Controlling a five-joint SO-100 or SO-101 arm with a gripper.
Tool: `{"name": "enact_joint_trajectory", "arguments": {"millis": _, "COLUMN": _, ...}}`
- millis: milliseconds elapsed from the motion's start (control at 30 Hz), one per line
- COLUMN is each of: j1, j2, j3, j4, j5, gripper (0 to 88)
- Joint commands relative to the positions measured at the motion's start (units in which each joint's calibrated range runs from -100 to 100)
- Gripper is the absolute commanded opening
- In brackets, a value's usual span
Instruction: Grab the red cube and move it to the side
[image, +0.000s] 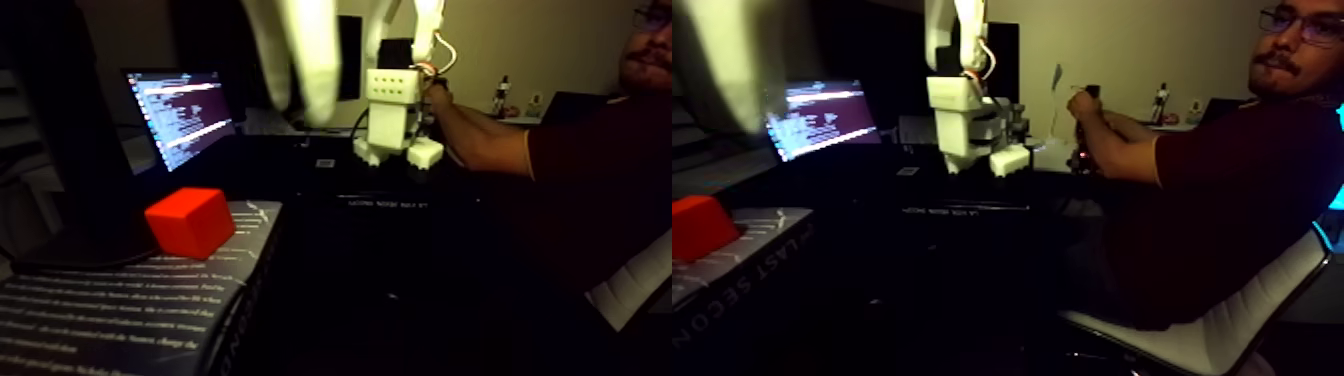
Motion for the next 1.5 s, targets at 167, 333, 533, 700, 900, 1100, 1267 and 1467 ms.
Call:
{"name": "enact_joint_trajectory", "arguments": {"millis": 167, "j1": -13.69, "j2": -15.66, "j3": 2.76, "j4": -2.34, "j5": -13.5, "gripper": 27.8}}
{"name": "enact_joint_trajectory", "arguments": {"millis": 333, "j1": -22.85, "j2": -24.99, "j3": 9.47, "j4": -5.8, "j5": -25.1, "gripper": 11.7}}
{"name": "enact_joint_trajectory", "arguments": {"millis": 533, "j1": -27.01, "j2": -36.84, "j3": 24.98, "j4": -11.8, "j5": -32.66, "gripper": 0.7}}
{"name": "enact_joint_trajectory", "arguments": {"millis": 700, "j1": -27.76, "j2": -51.96, "j3": 46.21, "j4": -22.95, "j5": -33.03, "gripper": 0.6}}
{"name": "enact_joint_trajectory", "arguments": {"millis": 900, "j1": -27.76, "j2": -69.78, "j3": 67.52, "j4": -30.89, "j5": -38.59, "gripper": 0.6}}
{"name": "enact_joint_trajectory", "arguments": {"millis": 1100, "j1": -27.68, "j2": -81.54, "j3": 78.68, "j4": -29.88, "j5": -38.86, "gripper": 0.6}}
{"name": "enact_joint_trajectory", "arguments": {"millis": 1267, "j1": -27.43, "j2": -87.59, "j3": 84.58, "j4": -29.62, "j5": -39.67, "gripper": 0.6}}
{"name": "enact_joint_trajectory", "arguments": {"millis": 1467, "j1": -27.59, "j2": -91.04, "j3": 85.76, "j4": -28.27, "j5": -39.46, "gripper": 0.6}}
